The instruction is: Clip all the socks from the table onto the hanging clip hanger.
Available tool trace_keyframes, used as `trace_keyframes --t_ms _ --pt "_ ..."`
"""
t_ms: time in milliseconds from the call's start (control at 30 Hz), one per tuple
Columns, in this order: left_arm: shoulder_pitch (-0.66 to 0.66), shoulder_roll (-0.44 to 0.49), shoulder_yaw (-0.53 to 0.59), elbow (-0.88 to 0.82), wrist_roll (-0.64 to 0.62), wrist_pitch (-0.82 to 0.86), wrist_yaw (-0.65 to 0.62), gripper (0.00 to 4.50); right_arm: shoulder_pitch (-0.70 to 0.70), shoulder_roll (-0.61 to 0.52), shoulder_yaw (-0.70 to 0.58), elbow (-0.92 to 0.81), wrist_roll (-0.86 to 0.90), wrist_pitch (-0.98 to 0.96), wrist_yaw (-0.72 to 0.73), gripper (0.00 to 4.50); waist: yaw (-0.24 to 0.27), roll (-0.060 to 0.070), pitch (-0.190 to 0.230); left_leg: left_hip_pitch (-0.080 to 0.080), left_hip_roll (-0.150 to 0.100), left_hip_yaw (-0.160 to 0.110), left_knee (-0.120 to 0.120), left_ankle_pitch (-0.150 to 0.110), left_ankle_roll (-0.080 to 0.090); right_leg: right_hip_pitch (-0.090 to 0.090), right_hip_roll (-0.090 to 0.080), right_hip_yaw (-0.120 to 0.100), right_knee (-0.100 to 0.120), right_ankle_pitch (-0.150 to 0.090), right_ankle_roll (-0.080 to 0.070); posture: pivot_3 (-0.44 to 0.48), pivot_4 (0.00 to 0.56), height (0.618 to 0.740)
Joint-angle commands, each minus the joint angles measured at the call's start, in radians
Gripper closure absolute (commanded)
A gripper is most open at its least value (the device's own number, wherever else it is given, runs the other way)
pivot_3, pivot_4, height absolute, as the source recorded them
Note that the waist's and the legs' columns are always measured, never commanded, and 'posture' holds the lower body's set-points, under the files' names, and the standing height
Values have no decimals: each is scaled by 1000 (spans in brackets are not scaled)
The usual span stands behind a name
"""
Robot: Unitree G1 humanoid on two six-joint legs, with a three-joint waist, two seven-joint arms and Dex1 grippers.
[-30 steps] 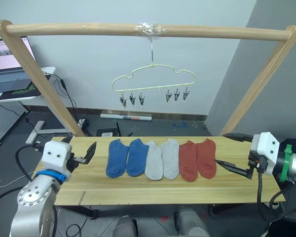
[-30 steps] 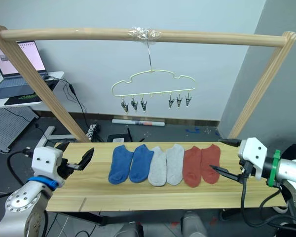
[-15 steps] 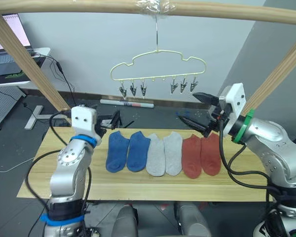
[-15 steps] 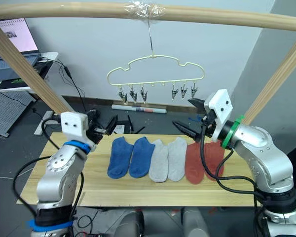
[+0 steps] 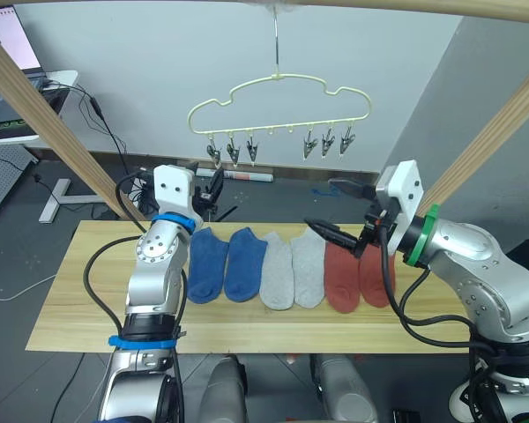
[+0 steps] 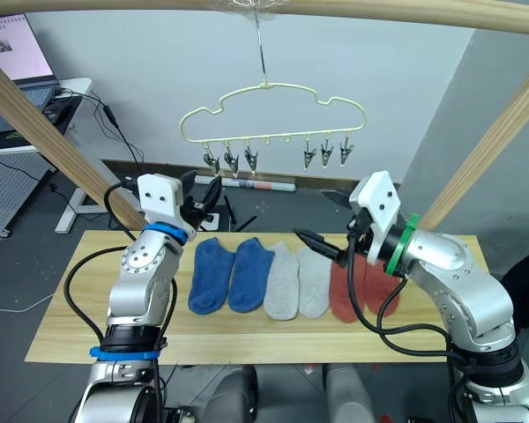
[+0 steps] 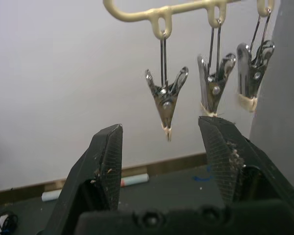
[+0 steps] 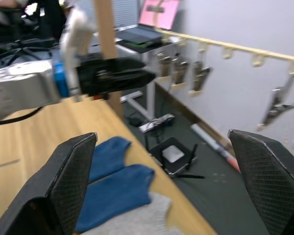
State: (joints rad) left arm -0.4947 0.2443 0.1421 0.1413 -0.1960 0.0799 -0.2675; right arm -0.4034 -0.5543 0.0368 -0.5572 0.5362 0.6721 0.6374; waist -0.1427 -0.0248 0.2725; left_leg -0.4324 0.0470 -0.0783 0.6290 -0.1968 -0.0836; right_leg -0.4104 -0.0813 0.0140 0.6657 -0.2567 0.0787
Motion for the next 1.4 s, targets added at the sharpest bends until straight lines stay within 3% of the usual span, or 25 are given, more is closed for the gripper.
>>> trace_keyframes --t_ms 33,367,933,1033,1233,1333,1400 --pt "-64 -10 3 53 16 -82 11 1811 -13 -2 8 -47 11 -17 16 0 -1 0 1 0 0 0 0 0 0 0 0 0 0 0 0 -325 300 689" --pt "-133 -24 15 154 31 -173 59 1811 -69 22 40 -7 1 -29 37 0 -8 -1 14 0 0 0 0 0 0 -1 0 0 0 0 0 -335 300 689" --pt "-159 -24 4 162 31 -206 60 1811 -92 29 40 25 -6 -44 47 0 -15 -2 16 -1 0 0 0 0 0 -1 0 0 0 0 1 -330 298 689" --pt "-160 -21 1 159 35 -208 56 2309 -90 28 40 25 -6 -45 46 0 -15 -2 16 -1 0 0 0 0 0 -1 0 0 0 0 1 -329 298 689" --pt "-161 -21 1 154 39 -208 58 3980 -78 24 38 24 -15 -46 40 0 -18 -2 17 -1 0 0 -1 0 0 -1 0 0 0 0 1 -329 296 689" --pt "-158 -22 2 148 39 -204 59 4484 -67 24 31 23 -21 -40 24 0 -20 -2 17 -1 0 0 -1 0 0 -1 0 0 0 0 1 -331 297 689" --pt "-156 -22 2 141 41 -202 59 4484 -45 21 19 29 -45 -38 -5 0 -21 -2 17 -1 0 0 -1 0 0 -1 0 0 0 0 1 -332 297 689"
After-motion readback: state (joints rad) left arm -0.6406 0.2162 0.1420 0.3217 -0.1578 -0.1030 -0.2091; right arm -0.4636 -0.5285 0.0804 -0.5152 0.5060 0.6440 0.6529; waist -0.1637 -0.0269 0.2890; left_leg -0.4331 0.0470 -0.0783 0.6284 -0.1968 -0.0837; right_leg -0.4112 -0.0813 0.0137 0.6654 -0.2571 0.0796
